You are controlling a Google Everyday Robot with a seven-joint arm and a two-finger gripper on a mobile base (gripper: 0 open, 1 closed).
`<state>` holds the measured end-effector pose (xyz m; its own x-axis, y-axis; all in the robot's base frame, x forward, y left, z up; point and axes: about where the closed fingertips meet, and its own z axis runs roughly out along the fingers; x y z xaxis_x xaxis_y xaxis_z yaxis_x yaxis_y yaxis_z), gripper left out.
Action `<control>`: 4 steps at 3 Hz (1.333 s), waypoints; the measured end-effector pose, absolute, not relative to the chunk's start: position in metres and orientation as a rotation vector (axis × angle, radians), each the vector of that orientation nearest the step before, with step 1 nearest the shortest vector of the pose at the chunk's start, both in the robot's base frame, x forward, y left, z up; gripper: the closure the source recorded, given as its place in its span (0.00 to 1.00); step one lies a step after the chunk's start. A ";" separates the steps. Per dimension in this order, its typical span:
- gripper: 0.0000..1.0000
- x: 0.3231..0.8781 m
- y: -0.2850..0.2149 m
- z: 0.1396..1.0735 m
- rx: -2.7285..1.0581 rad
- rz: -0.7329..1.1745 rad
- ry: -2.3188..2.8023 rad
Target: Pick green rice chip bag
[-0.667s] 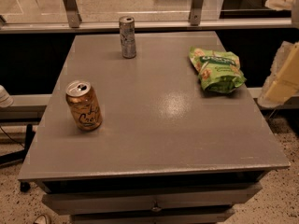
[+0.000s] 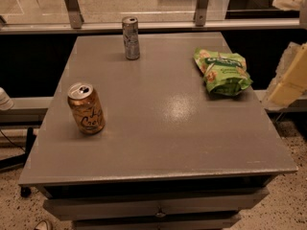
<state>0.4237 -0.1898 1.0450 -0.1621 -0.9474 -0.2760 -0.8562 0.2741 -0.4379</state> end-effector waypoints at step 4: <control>0.00 0.541 -0.163 0.875 -1.251 -0.009 2.076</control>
Offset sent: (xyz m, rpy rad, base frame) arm 0.1069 0.0278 -0.1365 0.3824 -0.0946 -0.1422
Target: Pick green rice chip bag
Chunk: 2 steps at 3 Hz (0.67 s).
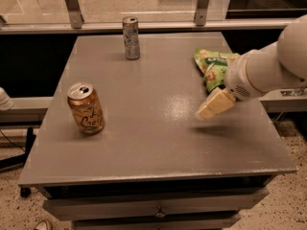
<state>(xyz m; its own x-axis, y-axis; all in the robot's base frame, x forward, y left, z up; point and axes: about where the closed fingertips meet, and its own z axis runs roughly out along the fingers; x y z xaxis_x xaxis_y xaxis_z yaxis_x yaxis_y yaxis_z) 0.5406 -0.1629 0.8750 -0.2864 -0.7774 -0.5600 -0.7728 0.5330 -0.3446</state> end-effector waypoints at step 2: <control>0.17 0.594 -0.196 0.846 -1.196 -0.148 2.066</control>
Offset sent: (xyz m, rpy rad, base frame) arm 0.0775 -0.0634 -0.0399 -0.1161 -0.1086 -0.1020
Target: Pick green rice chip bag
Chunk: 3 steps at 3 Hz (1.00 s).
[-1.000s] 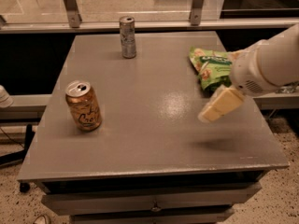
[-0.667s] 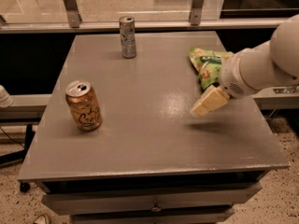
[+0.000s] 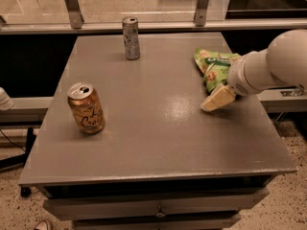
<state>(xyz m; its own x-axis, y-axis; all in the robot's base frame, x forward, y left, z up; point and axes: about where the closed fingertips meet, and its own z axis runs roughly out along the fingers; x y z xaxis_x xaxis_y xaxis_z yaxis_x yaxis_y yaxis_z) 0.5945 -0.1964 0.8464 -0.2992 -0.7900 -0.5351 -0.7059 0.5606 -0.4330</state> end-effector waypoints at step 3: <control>0.87 0.608 -0.212 0.869 -1.177 -0.146 2.049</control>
Offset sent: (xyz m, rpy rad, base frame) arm 0.0355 -0.0448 0.0258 -0.0393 -0.0498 -0.0307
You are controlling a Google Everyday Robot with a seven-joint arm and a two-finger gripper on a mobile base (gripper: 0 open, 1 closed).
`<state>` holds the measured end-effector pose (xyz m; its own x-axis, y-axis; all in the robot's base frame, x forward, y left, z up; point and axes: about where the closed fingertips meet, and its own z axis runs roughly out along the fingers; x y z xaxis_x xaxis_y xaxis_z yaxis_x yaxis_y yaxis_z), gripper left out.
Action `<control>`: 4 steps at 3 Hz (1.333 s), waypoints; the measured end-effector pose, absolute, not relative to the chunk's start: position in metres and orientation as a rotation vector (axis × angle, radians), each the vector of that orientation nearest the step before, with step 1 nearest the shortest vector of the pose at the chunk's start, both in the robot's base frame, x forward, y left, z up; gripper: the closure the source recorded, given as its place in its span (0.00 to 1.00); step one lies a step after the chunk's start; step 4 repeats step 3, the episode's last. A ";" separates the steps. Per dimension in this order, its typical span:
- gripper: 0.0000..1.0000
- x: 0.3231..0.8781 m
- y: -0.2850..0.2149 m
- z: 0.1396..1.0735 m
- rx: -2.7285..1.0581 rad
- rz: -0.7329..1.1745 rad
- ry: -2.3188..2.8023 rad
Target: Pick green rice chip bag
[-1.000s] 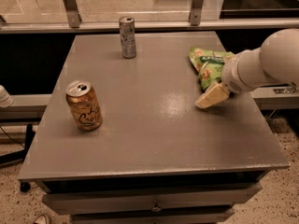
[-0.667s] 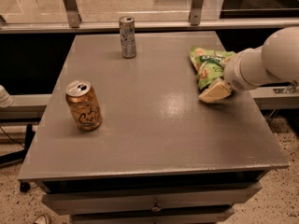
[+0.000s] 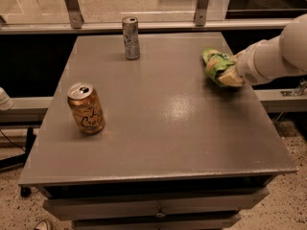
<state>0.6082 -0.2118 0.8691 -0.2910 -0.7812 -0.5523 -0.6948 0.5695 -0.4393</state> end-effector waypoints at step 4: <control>1.00 0.604 -0.187 0.989 -1.078 0.117 1.875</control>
Offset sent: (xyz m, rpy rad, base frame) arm -0.0194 0.0314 0.1909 0.4225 -0.1391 0.1443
